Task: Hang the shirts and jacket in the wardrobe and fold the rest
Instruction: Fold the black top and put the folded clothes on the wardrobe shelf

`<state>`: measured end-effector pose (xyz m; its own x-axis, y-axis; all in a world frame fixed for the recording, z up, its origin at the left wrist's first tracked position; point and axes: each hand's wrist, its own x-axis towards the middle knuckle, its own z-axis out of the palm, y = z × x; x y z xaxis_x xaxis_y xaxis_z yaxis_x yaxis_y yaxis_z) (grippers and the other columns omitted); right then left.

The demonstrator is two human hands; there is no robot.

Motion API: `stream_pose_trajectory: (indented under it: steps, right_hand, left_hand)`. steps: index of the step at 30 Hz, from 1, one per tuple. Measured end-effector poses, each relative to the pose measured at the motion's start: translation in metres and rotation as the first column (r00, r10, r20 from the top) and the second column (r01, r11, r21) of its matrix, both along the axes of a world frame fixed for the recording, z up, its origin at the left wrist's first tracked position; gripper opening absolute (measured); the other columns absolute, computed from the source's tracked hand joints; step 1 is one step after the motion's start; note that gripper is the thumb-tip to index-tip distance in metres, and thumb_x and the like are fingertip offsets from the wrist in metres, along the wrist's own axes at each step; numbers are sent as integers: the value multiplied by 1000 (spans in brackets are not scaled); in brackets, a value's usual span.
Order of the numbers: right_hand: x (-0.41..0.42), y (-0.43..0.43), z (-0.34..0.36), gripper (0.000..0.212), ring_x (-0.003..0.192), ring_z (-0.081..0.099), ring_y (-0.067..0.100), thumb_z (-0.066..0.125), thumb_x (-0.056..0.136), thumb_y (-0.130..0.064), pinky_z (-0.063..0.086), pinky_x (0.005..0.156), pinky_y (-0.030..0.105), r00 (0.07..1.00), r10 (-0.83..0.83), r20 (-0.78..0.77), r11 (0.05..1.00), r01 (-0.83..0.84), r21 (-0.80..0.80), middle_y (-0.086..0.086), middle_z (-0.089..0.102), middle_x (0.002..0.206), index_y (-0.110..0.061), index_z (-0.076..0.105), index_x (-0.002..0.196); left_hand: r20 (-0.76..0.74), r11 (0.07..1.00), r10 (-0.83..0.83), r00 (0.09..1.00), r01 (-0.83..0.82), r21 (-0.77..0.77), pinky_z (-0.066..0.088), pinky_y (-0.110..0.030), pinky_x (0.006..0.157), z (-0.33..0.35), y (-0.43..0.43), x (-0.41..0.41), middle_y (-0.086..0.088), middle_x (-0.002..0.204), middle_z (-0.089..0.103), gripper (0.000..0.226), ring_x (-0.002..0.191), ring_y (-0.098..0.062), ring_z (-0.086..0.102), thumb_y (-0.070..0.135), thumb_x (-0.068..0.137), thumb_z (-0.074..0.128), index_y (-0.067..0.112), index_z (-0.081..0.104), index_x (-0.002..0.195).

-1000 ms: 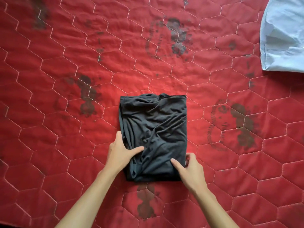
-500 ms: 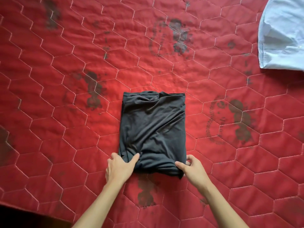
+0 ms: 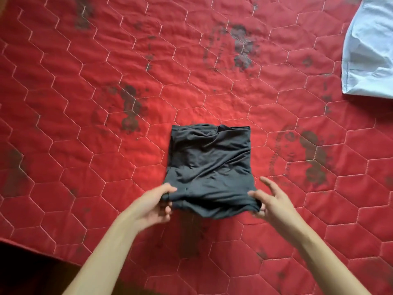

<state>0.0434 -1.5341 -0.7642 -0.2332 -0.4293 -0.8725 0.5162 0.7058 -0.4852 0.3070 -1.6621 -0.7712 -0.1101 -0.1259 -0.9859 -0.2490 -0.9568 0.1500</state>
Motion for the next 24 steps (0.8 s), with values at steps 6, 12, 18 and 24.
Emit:
stream_pose_trajectory:
  steps: [6,12,18,24]
  right_hand:
    - [-26,-89,-9,55,75,75,24,57,99,-14,56,55,26,947,-307,94,942,316,-113,14,73,101,-14,31,148]
    - [-10,-106,-34,58,122,52,30,56,97,-25,39,100,34,582,296,-757,934,-344,100,14,54,130,-10,34,148]
    - [37,-89,-80,52,151,22,25,39,97,-17,23,119,41,-4,396,-918,547,-802,239,12,27,161,-6,41,148]
    - [-1,-93,-119,68,153,13,20,28,99,-51,9,123,43,-111,576,-810,534,-698,476,5,12,166,-17,19,158]
  left_hand:
    - [21,891,268,963,-240,-387,51,-25,51,11,-83,-71,-2,73,65,13,54,-13,57,22,95,51,14,61,92]
    - [522,151,64,851,508,-848,43,-38,101,-31,-55,-96,-9,117,58,28,110,-25,57,21,97,51,10,59,122]
    - [847,-441,-295,441,724,-530,27,-52,117,-92,-18,-91,-15,161,29,53,149,-29,28,12,95,55,6,45,146]
    - [927,-264,-243,286,900,-347,13,-55,121,-118,-60,-74,-11,167,6,62,153,-29,10,43,101,32,23,17,159]
